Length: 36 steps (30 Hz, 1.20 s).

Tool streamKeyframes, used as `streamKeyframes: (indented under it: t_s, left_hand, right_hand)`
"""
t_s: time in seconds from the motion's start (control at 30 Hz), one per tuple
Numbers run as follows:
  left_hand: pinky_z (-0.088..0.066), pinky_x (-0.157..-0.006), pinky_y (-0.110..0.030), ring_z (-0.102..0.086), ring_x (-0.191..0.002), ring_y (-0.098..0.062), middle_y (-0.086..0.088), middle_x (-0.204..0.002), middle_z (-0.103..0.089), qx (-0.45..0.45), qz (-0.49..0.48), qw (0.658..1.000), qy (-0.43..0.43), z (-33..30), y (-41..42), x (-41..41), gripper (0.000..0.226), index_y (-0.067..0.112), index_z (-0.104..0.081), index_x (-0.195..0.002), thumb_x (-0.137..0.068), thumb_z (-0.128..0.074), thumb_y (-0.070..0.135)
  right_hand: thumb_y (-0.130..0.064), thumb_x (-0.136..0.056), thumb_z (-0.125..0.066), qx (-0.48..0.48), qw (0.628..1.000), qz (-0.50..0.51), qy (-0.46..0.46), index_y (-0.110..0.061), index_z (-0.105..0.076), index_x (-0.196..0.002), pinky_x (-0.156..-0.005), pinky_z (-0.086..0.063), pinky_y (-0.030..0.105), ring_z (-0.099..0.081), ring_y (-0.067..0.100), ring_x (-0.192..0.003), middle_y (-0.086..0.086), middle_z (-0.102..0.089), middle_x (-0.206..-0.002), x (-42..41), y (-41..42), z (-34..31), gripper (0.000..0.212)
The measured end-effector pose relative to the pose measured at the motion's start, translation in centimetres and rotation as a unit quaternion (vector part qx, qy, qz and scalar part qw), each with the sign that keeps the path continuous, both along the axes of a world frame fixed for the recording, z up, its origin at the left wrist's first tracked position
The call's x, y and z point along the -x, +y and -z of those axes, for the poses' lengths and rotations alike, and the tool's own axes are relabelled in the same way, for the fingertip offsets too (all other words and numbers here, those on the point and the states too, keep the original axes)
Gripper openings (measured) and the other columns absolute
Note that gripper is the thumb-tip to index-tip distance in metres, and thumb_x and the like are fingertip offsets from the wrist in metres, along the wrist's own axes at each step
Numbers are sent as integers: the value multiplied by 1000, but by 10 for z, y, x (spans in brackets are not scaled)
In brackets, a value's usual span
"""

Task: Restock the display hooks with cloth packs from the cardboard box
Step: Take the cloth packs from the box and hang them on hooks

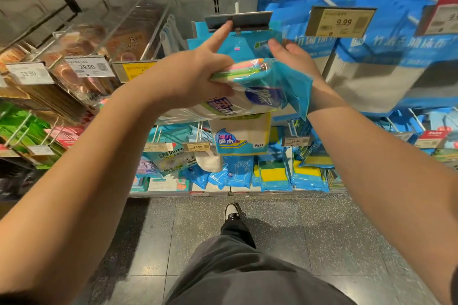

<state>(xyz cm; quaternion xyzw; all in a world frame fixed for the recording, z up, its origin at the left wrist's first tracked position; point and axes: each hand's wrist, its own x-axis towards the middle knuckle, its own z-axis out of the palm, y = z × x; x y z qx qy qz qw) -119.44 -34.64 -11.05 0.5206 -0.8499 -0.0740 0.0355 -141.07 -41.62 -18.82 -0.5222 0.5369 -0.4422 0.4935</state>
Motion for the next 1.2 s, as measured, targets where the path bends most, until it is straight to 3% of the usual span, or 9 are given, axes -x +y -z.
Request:
streamKeyframes:
  t_s: [0.13,0.23,0.37,0.47,0.57,0.7,0.93,1.07,1.2]
  left_hand:
    - [-38,-80,-31,-64,-98,-30,7,-169,8,-5,3,1000,4,-3,-2,-2,21,36,-48,-87,-93,-68,32]
    - [-43,-84,-35,-63,-96,-27,6,-169,8,-16,8,1000,4,-3,-3,-3,14,33,-54,-92,-93,-67,31]
    - [-39,-81,-31,-53,-89,-14,8,-169,10,-32,9,999,0,-4,-5,-3,11,35,-55,-97,-94,-66,31]
    - [-40,-81,-31,-54,-86,-15,7,-169,9,-32,16,999,2,-4,-6,-4,12,34,-55,-95,-94,-66,31]
    - [-42,-82,-33,-55,-87,-16,8,-169,8,-28,17,999,12,-4,-8,-6,13,34,-55,-92,-92,-67,31]
    - [-38,-77,-32,-57,-82,-19,10,-169,8,-26,15,999,10,-7,-11,-7,30,40,-45,-75,-93,-67,31]
    - [-36,-74,-31,-57,-82,-21,15,-168,7,-22,10,1000,11,-5,-11,-14,20,38,-51,-82,-91,-68,35]
    - [-32,-72,-30,-53,-82,-19,16,-168,9,-27,1,1000,9,-7,-9,-14,29,43,-45,-75,-91,-68,36]
    - [-32,-73,-29,-54,-84,-17,17,-167,9,-34,5,999,7,-7,-11,-15,17,39,-52,-85,-91,-68,35]
  right_hand:
    - [-69,-74,-62,-1,1000,-14,-2,-17,-58,-133,-106,-45,45,-61,17,-119,-1,-61,-135,-2,-1,-1,79]
    - [-71,-72,-65,-8,1000,1,-15,-16,-50,-142,-108,-45,44,-58,16,-123,-2,-57,-140,-2,-1,0,89]
    - [-59,-80,-68,-34,998,5,-54,-24,-61,-118,-104,-48,46,-64,17,-115,-2,-66,-127,-2,4,3,52]
    - [-56,-80,-69,-44,996,11,-78,-18,-59,-127,-104,-49,45,-63,19,-117,1,-65,-129,-2,5,5,61]
    - [-45,-90,-65,-36,996,13,-81,-23,-64,-107,-99,-53,44,-69,17,-104,0,-72,-112,-3,-4,4,28]
    - [-42,-97,-59,-33,998,31,-49,-24,-62,-95,-76,-55,21,-70,2,-84,-9,-72,-94,-9,-12,-4,18]
    - [-39,-96,-60,-31,996,64,-61,-16,-69,-101,-89,-57,33,-71,13,-93,0,-74,-100,-18,-14,-1,25]
    - [-30,-102,-53,-12,994,79,-68,-9,-61,-114,-49,-42,6,-59,-13,-54,-7,-64,-89,-15,-15,3,25]
    - [-37,-101,-54,-5,995,91,-34,-17,-61,-104,-47,-39,6,-59,-7,-65,-10,-64,-88,-15,-19,4,22]
